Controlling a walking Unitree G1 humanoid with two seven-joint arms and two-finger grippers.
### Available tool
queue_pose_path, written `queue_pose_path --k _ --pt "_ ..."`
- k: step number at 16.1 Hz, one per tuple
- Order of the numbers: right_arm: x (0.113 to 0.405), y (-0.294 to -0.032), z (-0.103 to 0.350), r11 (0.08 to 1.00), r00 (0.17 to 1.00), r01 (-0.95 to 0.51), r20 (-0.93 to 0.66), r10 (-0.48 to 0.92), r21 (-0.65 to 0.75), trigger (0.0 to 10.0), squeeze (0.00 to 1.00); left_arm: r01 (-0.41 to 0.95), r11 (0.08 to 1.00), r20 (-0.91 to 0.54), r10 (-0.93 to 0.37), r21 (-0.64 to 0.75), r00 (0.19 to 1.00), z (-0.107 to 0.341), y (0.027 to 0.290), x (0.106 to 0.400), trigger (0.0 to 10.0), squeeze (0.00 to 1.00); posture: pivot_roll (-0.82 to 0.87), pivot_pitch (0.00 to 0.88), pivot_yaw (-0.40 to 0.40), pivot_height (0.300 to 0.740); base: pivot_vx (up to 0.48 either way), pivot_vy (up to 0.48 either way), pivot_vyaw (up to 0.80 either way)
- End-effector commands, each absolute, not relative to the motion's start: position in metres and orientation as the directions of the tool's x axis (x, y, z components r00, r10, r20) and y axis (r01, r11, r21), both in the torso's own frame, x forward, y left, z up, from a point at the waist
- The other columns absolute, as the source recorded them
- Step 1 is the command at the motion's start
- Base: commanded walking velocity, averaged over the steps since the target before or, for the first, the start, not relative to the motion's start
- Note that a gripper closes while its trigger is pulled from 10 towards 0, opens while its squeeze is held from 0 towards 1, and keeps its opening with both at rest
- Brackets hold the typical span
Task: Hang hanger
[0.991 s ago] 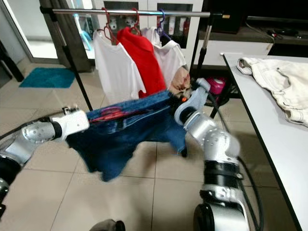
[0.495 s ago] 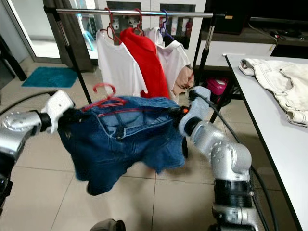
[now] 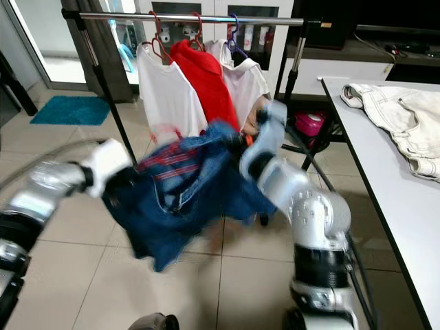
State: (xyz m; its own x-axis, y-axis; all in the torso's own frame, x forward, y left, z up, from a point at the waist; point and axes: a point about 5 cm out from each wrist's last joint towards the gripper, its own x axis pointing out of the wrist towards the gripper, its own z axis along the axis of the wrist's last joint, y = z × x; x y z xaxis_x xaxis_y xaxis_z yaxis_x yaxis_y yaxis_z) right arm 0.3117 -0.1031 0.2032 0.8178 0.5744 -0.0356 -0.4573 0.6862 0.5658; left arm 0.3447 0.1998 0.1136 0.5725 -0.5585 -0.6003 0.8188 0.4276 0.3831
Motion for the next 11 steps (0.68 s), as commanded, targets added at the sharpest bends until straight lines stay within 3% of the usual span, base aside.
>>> queue_pose_path --k 1,5,6,9,10,11 --pt "0.311 -0.104 0.211 0.656 0.814 -0.471 0.003 0.581 0.590 0.0 0.00 0.821 0.375 -0.650 -0.503 0.430 0.570 0.109 0.205 0.343 0.0 0.00 -0.11 0.000 0.056 0.740 0.000 0.000 0.00" --pt "0.315 -0.107 0.211 0.600 0.838 -0.398 0.010 0.545 0.694 0.0 0.00 0.842 0.162 -0.751 -0.389 0.514 0.534 0.088 0.200 0.335 0.0 0.00 -0.11 0.000 0.057 0.740 0.000 0.000 0.00" --pt "0.315 -0.108 0.210 0.603 0.842 -0.388 0.001 0.540 0.697 0.0 0.00 0.841 0.152 -0.756 -0.377 0.520 0.535 0.086 0.202 0.335 0.0 0.00 -0.11 0.000 0.059 0.740 0.000 0.000 0.00" --pt "0.315 -0.116 0.200 0.669 0.854 -0.348 -0.072 0.516 0.657 0.0 0.00 0.767 0.324 -0.641 -0.423 0.553 0.641 0.099 0.204 0.344 0.0 0.00 -0.11 0.000 0.059 0.740 0.000 0.000 0.00" --pt "0.313 -0.119 0.193 0.715 0.855 -0.338 -0.119 0.505 0.612 0.0 0.00 0.746 0.428 -0.554 -0.500 0.510 0.665 0.110 0.200 0.347 0.0 0.00 -0.11 0.000 0.060 0.740 0.000 0.000 0.00" --pt "0.313 -0.124 0.184 0.765 0.858 -0.325 -0.167 0.486 0.555 0.0 0.00 0.764 0.456 -0.497 -0.582 0.455 0.644 0.118 0.200 0.344 0.0 0.00 -0.11 0.000 0.060 0.740 0.000 0.000 0.00"
